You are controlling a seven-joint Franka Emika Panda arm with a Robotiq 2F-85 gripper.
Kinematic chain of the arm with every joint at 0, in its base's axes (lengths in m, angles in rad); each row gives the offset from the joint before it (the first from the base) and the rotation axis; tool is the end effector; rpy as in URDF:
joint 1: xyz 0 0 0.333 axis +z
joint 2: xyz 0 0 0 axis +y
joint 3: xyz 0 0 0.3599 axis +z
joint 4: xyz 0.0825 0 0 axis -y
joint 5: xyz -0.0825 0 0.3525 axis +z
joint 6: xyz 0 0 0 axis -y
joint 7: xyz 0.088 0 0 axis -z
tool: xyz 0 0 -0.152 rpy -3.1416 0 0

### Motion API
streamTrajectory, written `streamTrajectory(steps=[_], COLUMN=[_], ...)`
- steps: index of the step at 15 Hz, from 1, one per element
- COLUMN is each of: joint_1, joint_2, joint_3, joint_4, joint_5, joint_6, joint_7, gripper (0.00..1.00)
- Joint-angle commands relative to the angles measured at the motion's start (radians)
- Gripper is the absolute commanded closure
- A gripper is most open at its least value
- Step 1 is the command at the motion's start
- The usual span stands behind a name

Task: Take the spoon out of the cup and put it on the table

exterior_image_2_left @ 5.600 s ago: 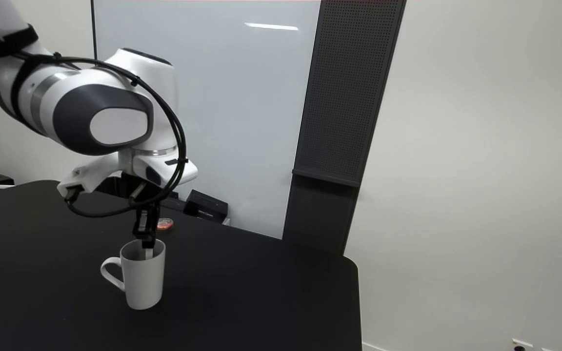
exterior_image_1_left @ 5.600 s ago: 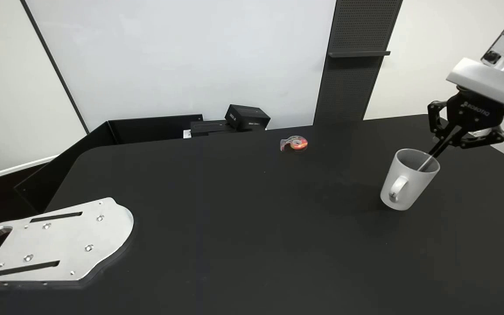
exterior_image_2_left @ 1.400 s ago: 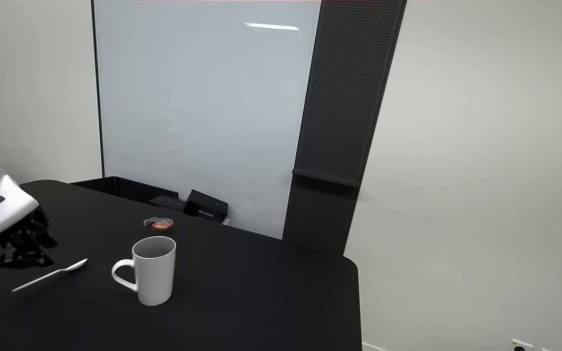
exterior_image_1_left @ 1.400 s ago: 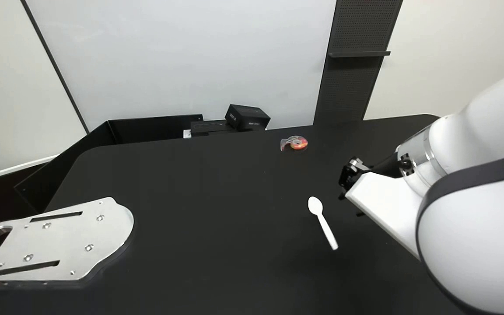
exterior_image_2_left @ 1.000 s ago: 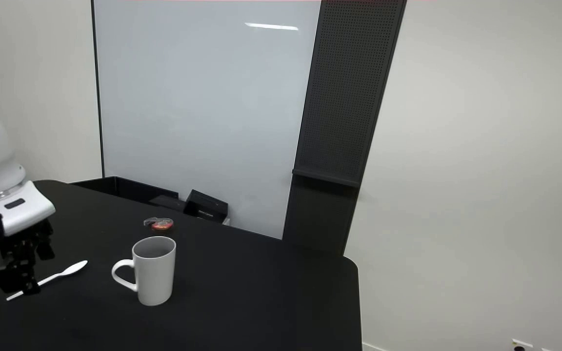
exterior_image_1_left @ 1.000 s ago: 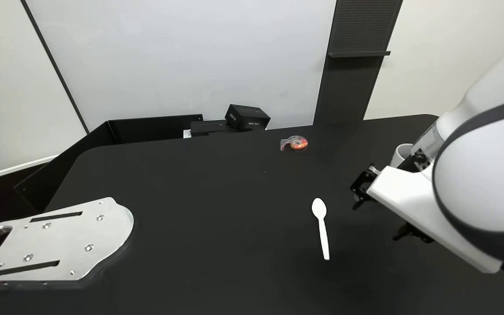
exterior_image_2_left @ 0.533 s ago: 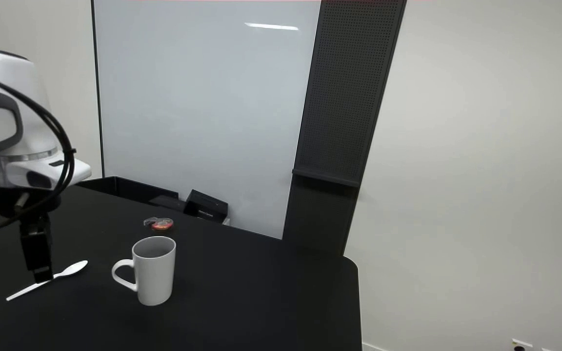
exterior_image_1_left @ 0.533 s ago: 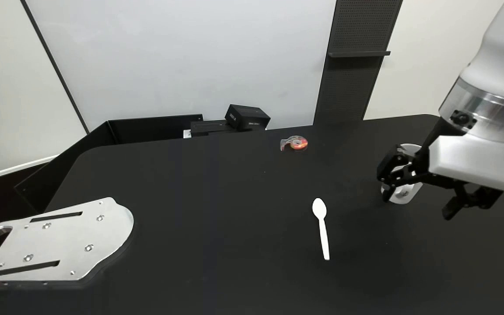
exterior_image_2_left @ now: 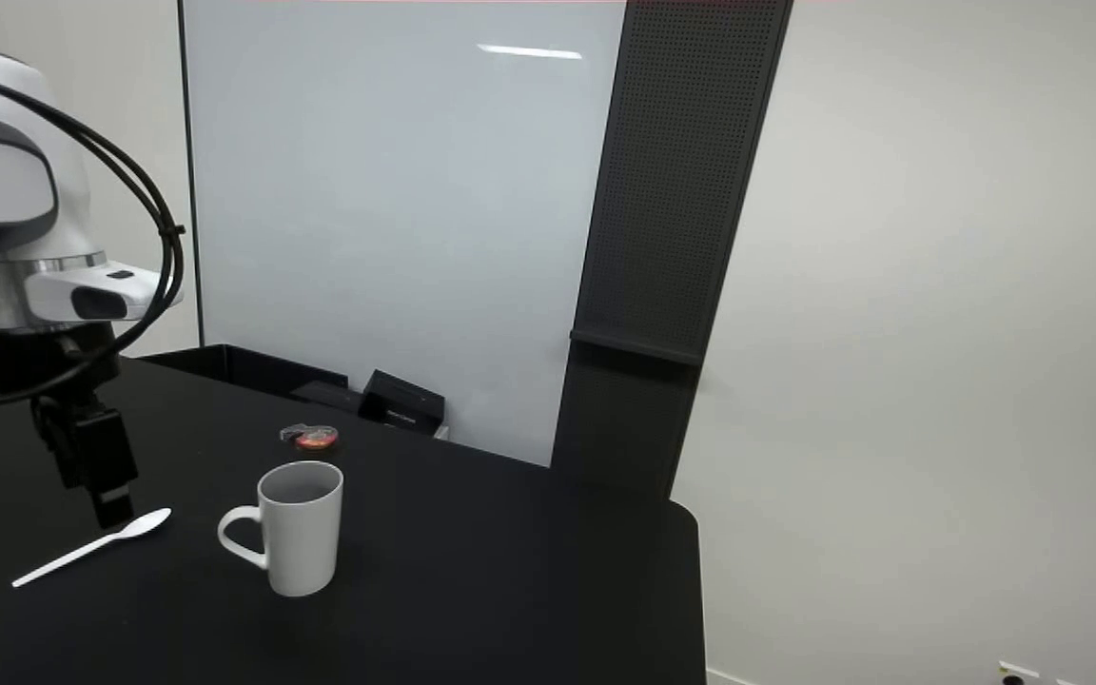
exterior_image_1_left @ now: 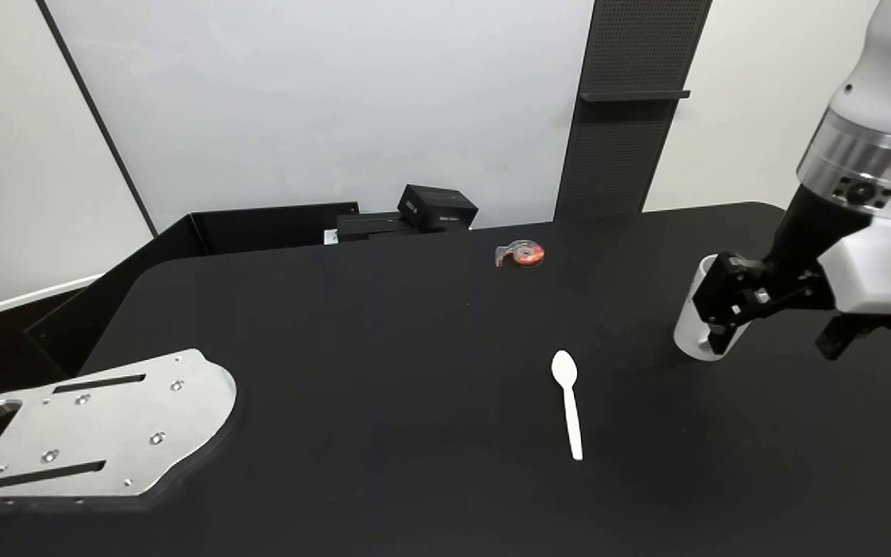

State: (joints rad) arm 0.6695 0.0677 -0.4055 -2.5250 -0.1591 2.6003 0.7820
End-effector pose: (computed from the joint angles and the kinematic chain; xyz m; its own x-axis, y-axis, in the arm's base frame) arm 0.4352 0.1161 0.2800 0.9264 -0.3679 0.0800 -0.3736 -0.9245 0.0752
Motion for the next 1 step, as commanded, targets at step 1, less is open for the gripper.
streamTrajectory(steps=[1], joint_1=[-0.166], joint_2=[-0.001], joint_3=[0.163], joint_4=[0.002], joint_5=[-0.021], joint_6=[-0.002], joint_7=[0.014], gripper=[0.00])
